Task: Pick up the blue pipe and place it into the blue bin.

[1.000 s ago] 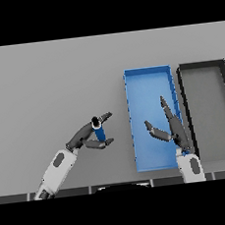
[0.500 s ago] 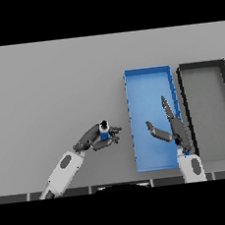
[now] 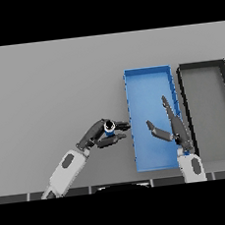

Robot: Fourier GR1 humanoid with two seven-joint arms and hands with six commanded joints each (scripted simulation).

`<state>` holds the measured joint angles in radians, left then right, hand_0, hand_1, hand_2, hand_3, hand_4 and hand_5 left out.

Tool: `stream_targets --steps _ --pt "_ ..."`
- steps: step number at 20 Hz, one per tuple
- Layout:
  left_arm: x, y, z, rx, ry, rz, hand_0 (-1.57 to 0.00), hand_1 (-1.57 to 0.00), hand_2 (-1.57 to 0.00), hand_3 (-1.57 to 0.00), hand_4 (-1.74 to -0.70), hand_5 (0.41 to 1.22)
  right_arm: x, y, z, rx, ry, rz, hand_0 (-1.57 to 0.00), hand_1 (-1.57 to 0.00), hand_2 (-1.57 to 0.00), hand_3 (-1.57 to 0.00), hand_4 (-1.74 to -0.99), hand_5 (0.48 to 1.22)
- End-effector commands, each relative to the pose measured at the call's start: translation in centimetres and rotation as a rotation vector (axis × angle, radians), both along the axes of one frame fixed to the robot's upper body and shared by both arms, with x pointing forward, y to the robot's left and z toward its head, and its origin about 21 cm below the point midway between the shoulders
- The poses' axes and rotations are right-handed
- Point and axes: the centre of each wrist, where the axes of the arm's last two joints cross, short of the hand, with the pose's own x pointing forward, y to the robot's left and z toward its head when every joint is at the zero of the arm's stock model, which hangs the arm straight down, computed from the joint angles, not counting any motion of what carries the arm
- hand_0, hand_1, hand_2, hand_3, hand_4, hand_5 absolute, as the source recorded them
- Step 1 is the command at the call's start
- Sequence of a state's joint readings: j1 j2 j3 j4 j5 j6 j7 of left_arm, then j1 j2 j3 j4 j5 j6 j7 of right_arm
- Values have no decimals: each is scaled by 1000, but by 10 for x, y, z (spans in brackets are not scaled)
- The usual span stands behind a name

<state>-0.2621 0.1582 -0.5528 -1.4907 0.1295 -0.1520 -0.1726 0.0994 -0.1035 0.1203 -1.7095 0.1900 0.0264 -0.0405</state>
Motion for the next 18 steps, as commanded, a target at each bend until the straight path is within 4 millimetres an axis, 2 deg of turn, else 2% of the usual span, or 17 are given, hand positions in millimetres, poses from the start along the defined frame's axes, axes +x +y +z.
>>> stream_targets --steps 1,6,8,12,13,15,18 --pt "1 -1 8 8 -8 -8 -1547 -1551 -1552 -1476 -1733 1213 -1 0 -3 -3 5 4 1 1 1 1 -1157 600" --pt "-4 -9 21 50 -1 -38 -1563 -1564 -1565 -1495 -1738 1218 -4 -5 1 -13 -26 11 1 1 1 1 -1133 606" --pt "-3 -7 20 57 1 -27 -1566 -1567 -1567 -1496 -1739 1219 -24 8 -7 18 -32 -57 1 1 1 1 -1127 605" --pt "-1 -5 21 68 1 -29 -1569 -1569 -1569 -1494 -1740 1219 -84 41 -24 97 0 -333 1 1 1 1 -1178 605" --pt "-1 -6 21 71 2 -35 -1569 -1570 -1570 -1495 -1740 1219 -94 48 -23 112 -5 -372 1 1 1 1 -1176 605" --pt "-3 -8 16 92 8 -29 -1570 -1570 -1570 -1495 -1741 1220 -101 50 -16 174 -75 -360 1 1 1 1 -1196 622" --pt "-1 -7 16 96 16 -28 -1570 -1571 -1571 -1496 -1741 1220 -102 40 15 289 -167 -188 1 1 1 1 -1231 572"
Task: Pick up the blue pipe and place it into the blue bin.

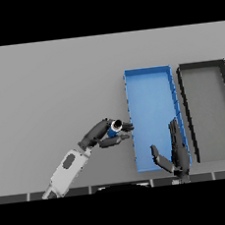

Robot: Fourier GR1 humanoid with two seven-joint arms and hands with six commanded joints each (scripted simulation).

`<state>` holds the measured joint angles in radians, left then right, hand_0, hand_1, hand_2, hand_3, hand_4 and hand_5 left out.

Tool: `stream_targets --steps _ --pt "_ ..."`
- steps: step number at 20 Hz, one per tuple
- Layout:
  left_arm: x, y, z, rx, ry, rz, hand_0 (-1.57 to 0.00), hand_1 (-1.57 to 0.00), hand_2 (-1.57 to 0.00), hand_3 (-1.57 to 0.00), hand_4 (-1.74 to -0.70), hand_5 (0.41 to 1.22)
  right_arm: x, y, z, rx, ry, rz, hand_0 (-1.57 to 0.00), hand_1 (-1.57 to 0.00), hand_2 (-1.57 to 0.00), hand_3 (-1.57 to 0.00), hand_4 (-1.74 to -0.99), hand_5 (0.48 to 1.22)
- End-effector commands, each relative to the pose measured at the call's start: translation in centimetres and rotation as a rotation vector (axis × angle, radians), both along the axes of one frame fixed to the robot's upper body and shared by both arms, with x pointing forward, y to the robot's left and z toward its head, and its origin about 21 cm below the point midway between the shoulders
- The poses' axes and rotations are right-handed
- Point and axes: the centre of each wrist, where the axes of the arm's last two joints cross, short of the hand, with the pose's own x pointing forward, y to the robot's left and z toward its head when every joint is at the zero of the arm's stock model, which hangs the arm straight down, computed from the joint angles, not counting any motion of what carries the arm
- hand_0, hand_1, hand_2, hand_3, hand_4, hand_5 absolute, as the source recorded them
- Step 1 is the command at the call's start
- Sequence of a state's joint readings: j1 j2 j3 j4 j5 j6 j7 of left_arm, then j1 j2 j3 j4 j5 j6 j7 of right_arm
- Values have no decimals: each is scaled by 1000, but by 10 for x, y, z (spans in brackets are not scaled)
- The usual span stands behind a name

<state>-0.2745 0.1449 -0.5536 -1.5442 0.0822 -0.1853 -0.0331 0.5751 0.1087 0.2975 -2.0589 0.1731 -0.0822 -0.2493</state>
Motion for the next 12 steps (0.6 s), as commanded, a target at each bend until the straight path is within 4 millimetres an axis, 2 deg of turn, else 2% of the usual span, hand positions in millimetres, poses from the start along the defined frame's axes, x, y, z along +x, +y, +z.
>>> stream_targets --steps 1,3,5,8,12 --pt "2 -1 4 -7 -7 -6 -1571 -1571 -1571 -1495 -1741 1221 -2 -4 11 -1 8 65 1 1 1 1 -1256 558" --pt "2 1 0 0 -10 -7 -1571 -1571 -1571 -1493 -1741 1221 5 -6 23 -46 125 193 1 1 1 1 -1303 515" --pt "0 -1 2 -17 -31 -17 -1571 -1571 -1571 -1489 -1741 1221 13 -1 38 -75 132 293 1 1 1 1 -1319 501" --pt "2 2 4 -3 -32 -8 -1571 -1571 -1571 -1486 -1741 1221 32 14 61 -115 137 421 1 1 1 1 -1309 503" --pt "1 1 6 -4 -24 -25 -1571 -1571 -1571 -1486 -1741 1221 56 30 79 -233 97 542 1 1 1 1 -1294 523"
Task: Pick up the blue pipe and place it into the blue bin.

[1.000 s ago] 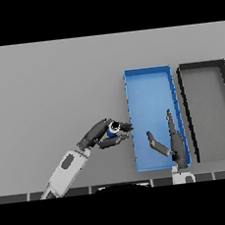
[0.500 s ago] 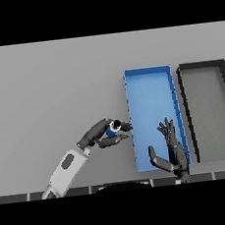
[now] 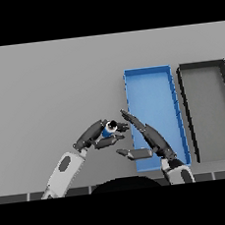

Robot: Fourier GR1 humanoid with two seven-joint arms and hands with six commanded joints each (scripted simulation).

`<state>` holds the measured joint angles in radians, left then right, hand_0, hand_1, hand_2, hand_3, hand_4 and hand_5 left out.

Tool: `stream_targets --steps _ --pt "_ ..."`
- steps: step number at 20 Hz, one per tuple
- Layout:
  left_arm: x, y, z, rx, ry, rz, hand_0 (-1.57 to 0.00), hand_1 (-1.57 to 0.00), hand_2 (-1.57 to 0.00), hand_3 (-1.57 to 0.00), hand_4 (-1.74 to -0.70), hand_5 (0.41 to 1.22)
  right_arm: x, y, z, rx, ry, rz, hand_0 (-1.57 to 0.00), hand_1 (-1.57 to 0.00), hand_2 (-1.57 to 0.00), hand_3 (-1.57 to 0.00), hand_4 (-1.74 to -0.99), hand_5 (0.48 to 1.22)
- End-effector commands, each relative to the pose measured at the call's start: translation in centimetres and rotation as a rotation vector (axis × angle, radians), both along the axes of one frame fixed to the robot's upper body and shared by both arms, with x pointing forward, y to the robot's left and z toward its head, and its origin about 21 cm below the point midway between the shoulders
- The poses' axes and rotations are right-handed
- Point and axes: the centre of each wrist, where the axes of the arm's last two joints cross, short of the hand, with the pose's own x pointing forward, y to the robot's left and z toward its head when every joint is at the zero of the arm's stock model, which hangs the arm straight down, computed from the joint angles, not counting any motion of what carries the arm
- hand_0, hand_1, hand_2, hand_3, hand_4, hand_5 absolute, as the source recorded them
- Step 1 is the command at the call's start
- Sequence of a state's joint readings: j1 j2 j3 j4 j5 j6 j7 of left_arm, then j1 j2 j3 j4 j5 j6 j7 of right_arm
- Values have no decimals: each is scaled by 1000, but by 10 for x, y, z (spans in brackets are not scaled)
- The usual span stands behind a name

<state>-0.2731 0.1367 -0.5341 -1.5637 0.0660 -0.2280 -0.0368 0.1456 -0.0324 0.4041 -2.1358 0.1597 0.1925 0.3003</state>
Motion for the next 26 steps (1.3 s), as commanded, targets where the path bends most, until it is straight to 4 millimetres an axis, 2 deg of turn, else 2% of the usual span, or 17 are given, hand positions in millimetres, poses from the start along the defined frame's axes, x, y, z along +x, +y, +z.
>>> stream_targets --steps 1,4,10,12,13,14,15,16,17,18,19,20,21,23,26 --pt "0 0 3 -9 -4 -1 -1571 -1571 -1571 -1486 -1741 1221 3 2 6 -6 -3 18 1 1 1 1 -1276 527" --pt "2 1 0 -25 -7 -20 -1571 -1571 -1571 -1516 -1741 1221 17 21 18 -31 -5 76 1 1 1 1 -1232 531" --pt "2 2 -2 6 -18 -16 -1571 -1571 -1571 -1540 -1740 1221 40 41 40 -22 -71 183 1 1 1 1 -1218 508" --pt "4 2 -1 -9 12 -32 -1571 -1571 -1571 -1484 -1736 1221 51 48 44 -34 -70 207 -53 -84 -102 -46 -1245 506" --pt "3 4 -1 29 -22 -32 -1394 -1326 -1320 -1288 -1737 1221 55 51 46 -41 -67 219 -181 -225 -237 -161 -1294 509" --pt "5 7 0 137 -14 -34 -1182 -1078 -1063 -1030 -1682 1221 56 55 49 -53 -61 237 -345 -375 -379 -296 -1335 507" --pt "6 6 2 202 -2 -48 -991 -878 -850 -824 -1552 1221 58 59 50 -68 -52 257 -527 -534 -531 -440 -1362 508" --pt "3 8 3 215 4 -50 -818 -706 -680 -659 -1480 1221 63 62 55 -73 -63 266 -718 -699 -739 -635 -1430 522" --pt "1 2 1 169 -6 -48 -776 -706 -686 -583 -1533 1221 65 63 54 -61 -57 278 -888 -873 -905 -768 -1486 550" --pt "4 3 2 160 -20 -21 -935 -879 -863 -781 -1574 1221 66 64 52 -36 -51 313 -1025 -1013 -1038 -868 -1530 606" --pt "3 3 0 137 -3 -8 -1063 -1017 -969 -939 -1607 1221 68 66 49 -8 -48 333 -1134 -1124 -1145 -957 -1562 666" --pt "3 3 -1 120 8 -8 -1164 -1128 -1051 -1065 -1634 1221 69 68 48 6 -39 345 -1221 -1214 -1230 -1080 -1526 728" --pt "4 2 0 92 27 -5 -1246 -1217 -1115 -1166 -1655 1221 69 66 46 41 -44 351 -1291 -1285 -1298 -1178 -1495 826" --pt "4 3 1 31 34 -14 -1363 -1344 -1254 -1312 -1686 1221 68 66 44 81 -97 356 -1392 -1388 -1396 -1320 -1452 968" --pt "1 5 -2 28 51 -13 -1464 -1455 -1372 -1438 -1713 1221 66 69 43 13 -162 362 -1479 -1477 -1482 -1442 -1457 1092"
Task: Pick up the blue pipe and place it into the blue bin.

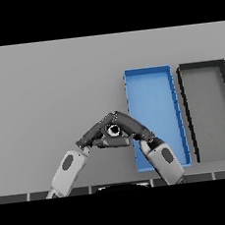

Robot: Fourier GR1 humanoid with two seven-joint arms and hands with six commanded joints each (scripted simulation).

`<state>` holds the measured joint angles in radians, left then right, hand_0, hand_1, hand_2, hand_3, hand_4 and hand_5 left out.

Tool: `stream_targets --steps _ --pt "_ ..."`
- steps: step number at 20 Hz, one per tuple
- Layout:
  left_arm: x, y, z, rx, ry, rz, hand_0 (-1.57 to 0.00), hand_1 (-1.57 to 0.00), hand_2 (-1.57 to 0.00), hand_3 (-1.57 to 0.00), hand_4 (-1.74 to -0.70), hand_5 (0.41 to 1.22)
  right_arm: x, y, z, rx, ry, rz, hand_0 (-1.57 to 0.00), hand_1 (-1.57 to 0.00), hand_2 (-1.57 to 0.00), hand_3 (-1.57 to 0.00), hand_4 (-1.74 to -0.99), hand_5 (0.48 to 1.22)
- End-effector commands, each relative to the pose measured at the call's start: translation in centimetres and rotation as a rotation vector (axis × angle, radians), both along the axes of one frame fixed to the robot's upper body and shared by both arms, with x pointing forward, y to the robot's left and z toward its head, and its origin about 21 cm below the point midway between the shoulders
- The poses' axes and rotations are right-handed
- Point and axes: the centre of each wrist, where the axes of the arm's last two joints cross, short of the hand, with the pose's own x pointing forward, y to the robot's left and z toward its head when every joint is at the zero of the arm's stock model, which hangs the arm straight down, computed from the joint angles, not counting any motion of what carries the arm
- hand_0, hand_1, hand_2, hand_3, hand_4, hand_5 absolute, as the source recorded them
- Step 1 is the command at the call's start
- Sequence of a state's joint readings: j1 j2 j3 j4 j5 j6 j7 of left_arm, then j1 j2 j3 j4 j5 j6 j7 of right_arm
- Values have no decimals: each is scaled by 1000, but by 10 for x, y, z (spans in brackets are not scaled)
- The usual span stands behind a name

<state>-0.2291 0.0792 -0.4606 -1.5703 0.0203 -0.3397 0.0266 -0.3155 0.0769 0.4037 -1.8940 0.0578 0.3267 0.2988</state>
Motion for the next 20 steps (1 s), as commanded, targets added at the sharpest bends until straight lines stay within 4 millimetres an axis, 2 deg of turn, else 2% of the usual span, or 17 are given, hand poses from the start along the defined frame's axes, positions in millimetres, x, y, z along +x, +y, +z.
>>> stream_targets --steps 1,3,4,6,8,9,11,14,15,17,20 --pt "0 -1 -2 -5 -3 4 -1486 -1478 -1390 -1465 -1719 1221 0 5 0 -15 13 -7 -1498 -1496 -1500 -1468 -1465 1118" --pt "2 0 0 -30 -6 12 -1516 -1512 -1388 -1503 -1727 1221 1 2 3 12 30 -20 -1524 -1523 -1525 -1505 -1475 1155" --pt "3 0 3 -20 -34 9 -1435 -1354 -1221 -1333 -1648 1221 0 0 2 45 32 -22 -1533 -1533 -1534 -1518 -1480 1168" --pt "2 4 1 62 -92 -27 -925 -866 -781 -853 -1415 1221 -3 0 -1 58 63 -19 -1547 -1546 -1548 -1537 -1487 1187" --pt "6 8 4 114 -135 -74 -592 -554 -500 -546 -1216 1221 -4 -3 3 47 63 -25 -1556 -1555 -1556 -1549 -1490 1199" --pt "9 10 5 140 -151 -73 -473 -443 -399 -436 -1143 1187 -2 1 3 35 64 -28 -1559 -1558 -1559 -1554 -1491 1204" --pt "6 10 2 142 -164 -69 -303 -283 -255 -279 -1041 1020 -1 4 3 45 60 -16 -1563 -1563 -1563 -1560 -1493 1210" --pt "8 10 2 178 -156 -50 -154 -145 -130 -142 -942 785 -5 5 2 64 29 4 -1567 -1567 -1567 -1565 -1496 1215" --pt "9 6 0 183 -158 -47 -123 -115 -104 -114 -915 735 -2 6 4 43 32 -9 -1568 -1568 -1568 -1566 -1496 1216" --pt "9 14 -1 180 -157 -38 -79 -74 -66 -72 -889 664 -2 4 4 23 35 -24 -1569 -1569 -1569 -1568 -1495 1218" --pt "11 11 0 173 -113 -24 -40 -37 -33 -37 -887 599 -3 -1 6 55 35 -15 -1570 -1570 -1570 -1570 -1490 1220"
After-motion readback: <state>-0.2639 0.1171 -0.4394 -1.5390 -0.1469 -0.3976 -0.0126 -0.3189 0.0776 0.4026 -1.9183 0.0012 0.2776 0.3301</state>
